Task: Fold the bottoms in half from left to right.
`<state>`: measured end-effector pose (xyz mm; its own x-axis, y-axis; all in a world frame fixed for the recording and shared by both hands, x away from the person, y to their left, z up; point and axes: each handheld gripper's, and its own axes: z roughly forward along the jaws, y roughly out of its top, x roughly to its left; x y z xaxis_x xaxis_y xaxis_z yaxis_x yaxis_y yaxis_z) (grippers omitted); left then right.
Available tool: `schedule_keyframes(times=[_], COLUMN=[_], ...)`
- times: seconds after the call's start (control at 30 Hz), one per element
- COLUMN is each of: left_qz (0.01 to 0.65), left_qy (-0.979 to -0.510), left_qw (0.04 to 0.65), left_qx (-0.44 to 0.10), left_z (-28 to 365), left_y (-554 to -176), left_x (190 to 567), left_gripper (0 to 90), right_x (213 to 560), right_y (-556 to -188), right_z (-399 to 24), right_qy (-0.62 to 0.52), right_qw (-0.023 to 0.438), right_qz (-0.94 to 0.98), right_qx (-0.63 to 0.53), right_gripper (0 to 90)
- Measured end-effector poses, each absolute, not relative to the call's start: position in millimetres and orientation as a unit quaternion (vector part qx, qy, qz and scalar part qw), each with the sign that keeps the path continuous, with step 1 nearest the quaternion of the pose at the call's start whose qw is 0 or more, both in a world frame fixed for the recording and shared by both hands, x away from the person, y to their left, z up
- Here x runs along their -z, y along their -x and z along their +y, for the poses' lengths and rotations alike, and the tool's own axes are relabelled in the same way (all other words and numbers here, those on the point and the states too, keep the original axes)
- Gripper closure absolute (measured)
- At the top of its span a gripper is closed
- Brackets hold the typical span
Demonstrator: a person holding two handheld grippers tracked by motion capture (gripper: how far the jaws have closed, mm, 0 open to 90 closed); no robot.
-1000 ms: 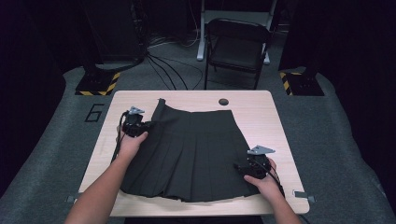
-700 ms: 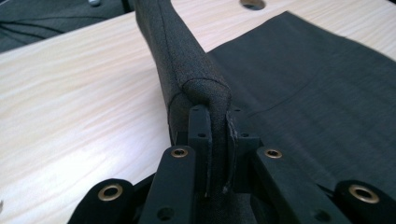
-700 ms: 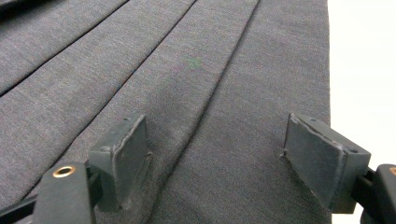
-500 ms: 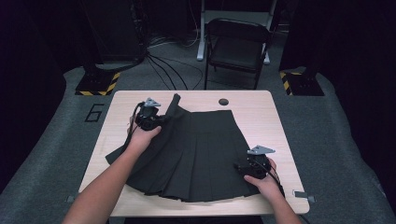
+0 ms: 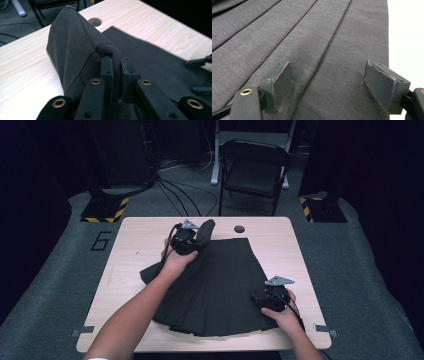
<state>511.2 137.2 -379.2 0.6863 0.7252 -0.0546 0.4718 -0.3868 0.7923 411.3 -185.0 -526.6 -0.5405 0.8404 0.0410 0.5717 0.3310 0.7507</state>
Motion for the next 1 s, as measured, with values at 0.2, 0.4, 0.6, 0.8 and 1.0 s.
schedule_keyframes(times=[0.2,0.4,0.6,0.8,1.0], left_qz=[0.363,0.359,0.358,0.363,0.355], left_qy=[-0.819,-0.822,-0.814,-0.811,-0.806], left_qw=[0.425,0.426,0.443,0.445,0.46], left_qx=[-0.133,-0.121,-0.117,-0.114,-0.111], left_z=[99,69,54,40,24], left_y=[-521,-528,-531,-536,-537], left_x=[384,395,394,398,394], left_gripper=[82.1,82.2,82.2,82.2,82.2], right_x=[527,527,527,526,527], right_y=[-411,-411,-411,-411,-412], right_z=[-185,-185,-185,-185,-185], right_qy=[-0.444,-0.446,-0.446,-0.447,-0.443], right_qw=[0.181,0.181,0.178,0.179,0.182], right_qz=[0.795,0.792,0.794,0.793,0.795], right_qx=[-0.371,-0.376,-0.373,-0.374,-0.373], right_gripper=[21.2,21.2,21.1,21.2,21.2])
